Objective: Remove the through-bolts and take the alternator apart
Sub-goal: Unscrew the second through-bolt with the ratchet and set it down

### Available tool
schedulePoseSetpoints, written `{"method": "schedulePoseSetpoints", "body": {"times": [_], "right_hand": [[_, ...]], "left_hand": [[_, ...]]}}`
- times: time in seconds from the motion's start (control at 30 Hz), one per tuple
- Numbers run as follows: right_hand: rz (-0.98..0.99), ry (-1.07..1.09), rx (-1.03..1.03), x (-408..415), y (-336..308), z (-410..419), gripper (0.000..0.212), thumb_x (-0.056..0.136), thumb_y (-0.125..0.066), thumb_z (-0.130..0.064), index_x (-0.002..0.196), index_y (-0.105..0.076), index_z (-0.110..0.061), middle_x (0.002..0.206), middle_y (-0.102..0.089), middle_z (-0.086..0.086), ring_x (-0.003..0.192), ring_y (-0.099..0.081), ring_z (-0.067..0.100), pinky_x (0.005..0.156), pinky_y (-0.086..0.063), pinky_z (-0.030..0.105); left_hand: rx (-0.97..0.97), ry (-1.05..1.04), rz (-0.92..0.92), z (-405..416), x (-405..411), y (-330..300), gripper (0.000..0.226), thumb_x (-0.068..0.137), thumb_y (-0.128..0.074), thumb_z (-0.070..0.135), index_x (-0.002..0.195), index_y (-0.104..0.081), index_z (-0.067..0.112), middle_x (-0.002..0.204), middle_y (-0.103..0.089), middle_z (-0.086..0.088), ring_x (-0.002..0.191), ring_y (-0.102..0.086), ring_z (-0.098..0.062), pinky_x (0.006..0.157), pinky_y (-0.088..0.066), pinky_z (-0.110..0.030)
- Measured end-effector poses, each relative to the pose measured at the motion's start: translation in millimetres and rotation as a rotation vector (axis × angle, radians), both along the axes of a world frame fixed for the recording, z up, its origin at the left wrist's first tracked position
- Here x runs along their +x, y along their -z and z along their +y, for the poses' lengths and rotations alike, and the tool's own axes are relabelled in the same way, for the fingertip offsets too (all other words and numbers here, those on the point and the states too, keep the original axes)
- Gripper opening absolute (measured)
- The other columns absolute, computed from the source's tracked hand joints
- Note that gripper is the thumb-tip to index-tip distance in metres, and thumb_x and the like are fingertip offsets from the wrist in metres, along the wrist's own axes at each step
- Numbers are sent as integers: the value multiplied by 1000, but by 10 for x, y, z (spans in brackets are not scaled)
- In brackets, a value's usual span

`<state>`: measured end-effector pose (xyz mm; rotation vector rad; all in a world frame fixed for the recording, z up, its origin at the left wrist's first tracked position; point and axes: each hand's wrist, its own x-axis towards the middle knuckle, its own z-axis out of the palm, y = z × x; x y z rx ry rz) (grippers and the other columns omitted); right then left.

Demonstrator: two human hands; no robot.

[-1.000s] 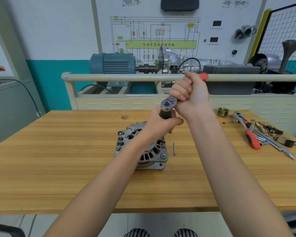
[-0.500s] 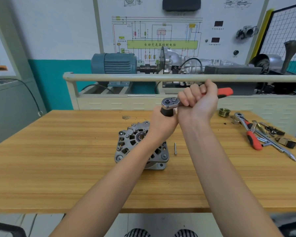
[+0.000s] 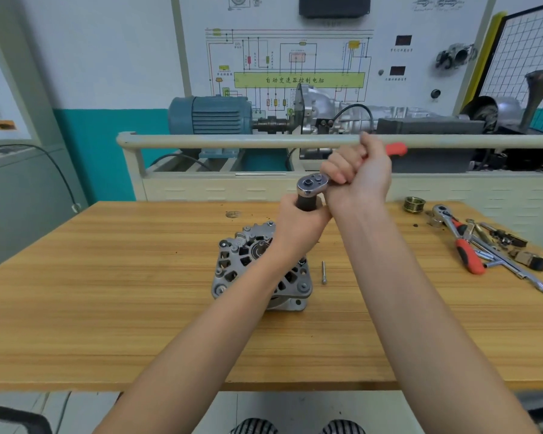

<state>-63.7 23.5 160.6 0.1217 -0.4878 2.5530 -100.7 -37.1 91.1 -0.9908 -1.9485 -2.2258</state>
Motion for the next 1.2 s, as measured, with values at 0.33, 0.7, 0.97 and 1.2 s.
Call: {"method": "schedulePoseSetpoints", "body": {"times": [0.33,0.7,0.97,1.2], "right_hand": [[-96,-492,223,-69,-131,112,47,99,-39,-18,53,-30,-17,35,-22,-6,30,-10,4,26,-14,15],[67,117,-34,109,78,-62,41,99,-41,-17,59,-30,-18,39,-21,-8,31,-15,6,30,-16,18],[-124,-572,284,-62,-131,141,50,99,-38,-20,50,-30,-16,35,-23,-7,27,-13,5,26,-14,14],[-17,-17,0,11,-23,-6,44,98,-44,-15,56,-31,-18,37,-21,-9,27,-15,5,27,-15,17]], "left_hand": [[-298,253,129,-192,-73,-68,41,78,-63,-9,47,-43,11,40,-42,4,38,-41,-7,53,-43,-24],[-24,-57,74,30,11,44,19,73,-57,1,58,-44,2,49,-39,-6,50,-33,-21,50,-30,-35],[-371,309,124,-197,-54,-91,41,76,-65,-3,46,-43,13,39,-42,3,40,-40,-14,53,-38,-29],[-99,-43,-11,5,18,-6,34,76,-54,-11,53,-40,10,46,-39,-4,34,-34,-8,37,-32,-18]]}}
